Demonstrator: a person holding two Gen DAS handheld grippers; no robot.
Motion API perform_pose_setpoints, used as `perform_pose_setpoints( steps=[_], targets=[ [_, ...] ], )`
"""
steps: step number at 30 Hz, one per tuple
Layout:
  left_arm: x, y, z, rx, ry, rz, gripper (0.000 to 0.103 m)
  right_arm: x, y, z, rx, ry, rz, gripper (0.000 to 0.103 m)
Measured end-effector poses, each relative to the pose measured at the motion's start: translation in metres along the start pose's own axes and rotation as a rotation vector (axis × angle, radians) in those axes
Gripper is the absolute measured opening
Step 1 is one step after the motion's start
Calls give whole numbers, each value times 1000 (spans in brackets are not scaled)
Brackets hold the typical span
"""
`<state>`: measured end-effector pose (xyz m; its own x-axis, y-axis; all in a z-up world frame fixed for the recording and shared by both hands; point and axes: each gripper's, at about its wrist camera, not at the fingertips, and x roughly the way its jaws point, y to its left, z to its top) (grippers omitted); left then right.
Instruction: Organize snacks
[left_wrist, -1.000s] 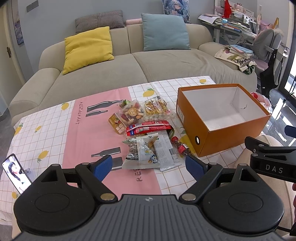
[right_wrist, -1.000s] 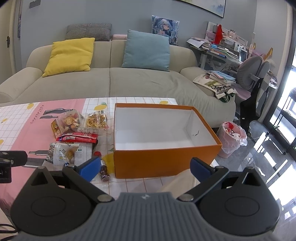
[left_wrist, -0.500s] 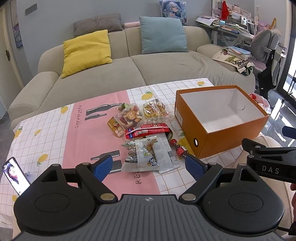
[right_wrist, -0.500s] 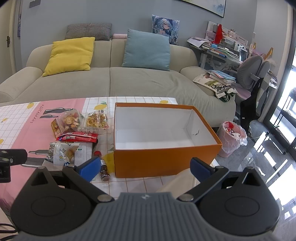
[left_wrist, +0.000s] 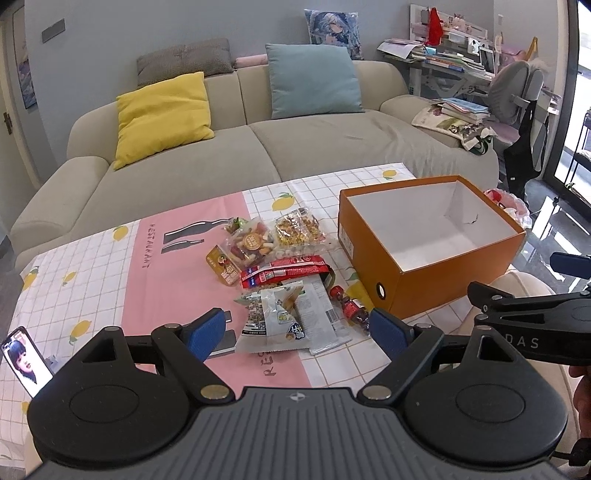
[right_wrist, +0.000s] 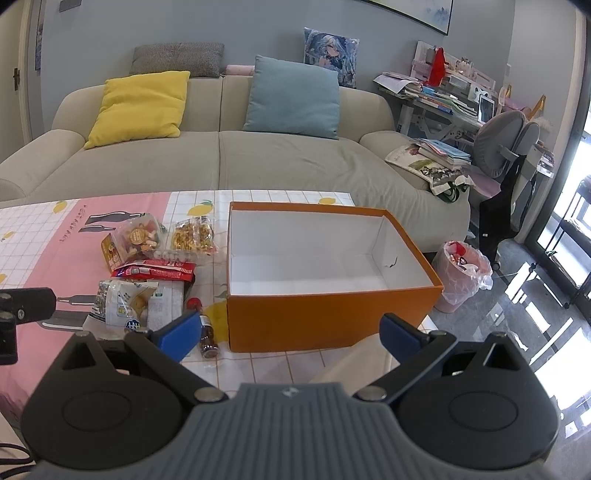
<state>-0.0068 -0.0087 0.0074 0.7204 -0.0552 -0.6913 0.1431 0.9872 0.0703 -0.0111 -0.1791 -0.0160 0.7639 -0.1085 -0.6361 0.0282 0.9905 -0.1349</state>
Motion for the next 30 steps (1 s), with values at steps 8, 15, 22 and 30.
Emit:
perform_pose_setpoints(
  steps=[8, 15, 22, 30],
  targets=[
    [1, -1, 0, -1, 1, -1, 102, 1, -1, 1, 2, 14, 0, 100],
    [1, -1, 0, -2, 1, 0, 102, 1, 0, 2, 0, 18, 0, 100],
    [1, 0, 0, -1, 1, 0, 102, 3, 1, 1, 0, 25, 2, 100],
    [1, -4, -7, 0, -4, -41, 88, 4, -1, 2, 10, 27, 50, 100]
  ],
)
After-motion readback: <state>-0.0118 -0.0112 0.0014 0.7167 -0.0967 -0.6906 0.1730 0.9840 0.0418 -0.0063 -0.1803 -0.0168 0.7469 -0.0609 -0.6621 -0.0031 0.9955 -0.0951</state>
